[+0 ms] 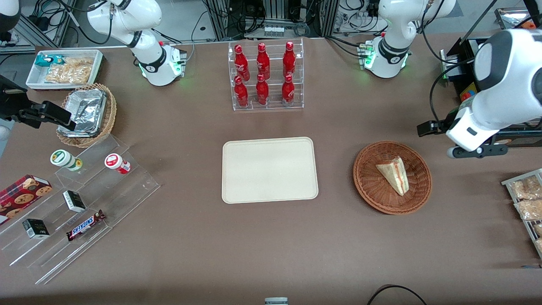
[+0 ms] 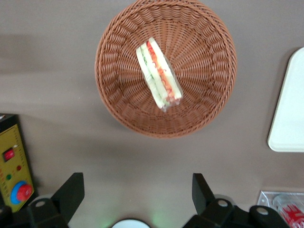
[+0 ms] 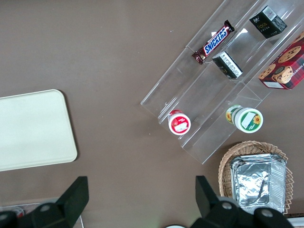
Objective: Place sandwich from basket to tray
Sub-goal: 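Move the left gripper over the wrapped sandwich in the wicker basket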
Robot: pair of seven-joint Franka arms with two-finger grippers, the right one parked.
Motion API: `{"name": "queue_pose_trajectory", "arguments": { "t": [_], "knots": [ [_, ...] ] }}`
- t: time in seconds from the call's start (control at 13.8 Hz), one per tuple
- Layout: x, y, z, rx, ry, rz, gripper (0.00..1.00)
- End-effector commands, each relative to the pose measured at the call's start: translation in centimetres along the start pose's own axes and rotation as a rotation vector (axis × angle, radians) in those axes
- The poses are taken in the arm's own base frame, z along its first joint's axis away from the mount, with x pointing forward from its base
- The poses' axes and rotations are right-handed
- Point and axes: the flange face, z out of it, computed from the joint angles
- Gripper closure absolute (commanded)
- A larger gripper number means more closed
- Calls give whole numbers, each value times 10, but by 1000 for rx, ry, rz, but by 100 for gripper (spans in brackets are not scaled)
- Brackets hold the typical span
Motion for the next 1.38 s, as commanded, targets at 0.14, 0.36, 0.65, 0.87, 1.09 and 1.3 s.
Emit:
{"name": "queue_pose_trajectory", "arguments": {
  "t": [0.14, 0.36, 0.65, 0.87, 1.09, 1.3],
  "knots": [
    [1, 2, 69, -4, 82, 8, 0],
    [-2, 2, 105, -11, 123, 3, 0],
    [1, 13, 134, -21, 156, -31, 0],
    [5, 29, 148, -33, 154, -165, 0],
    [9, 39, 153, -52, 180, -260, 0],
    [15, 41, 156, -83, 211, -412, 0]
  ]
}}
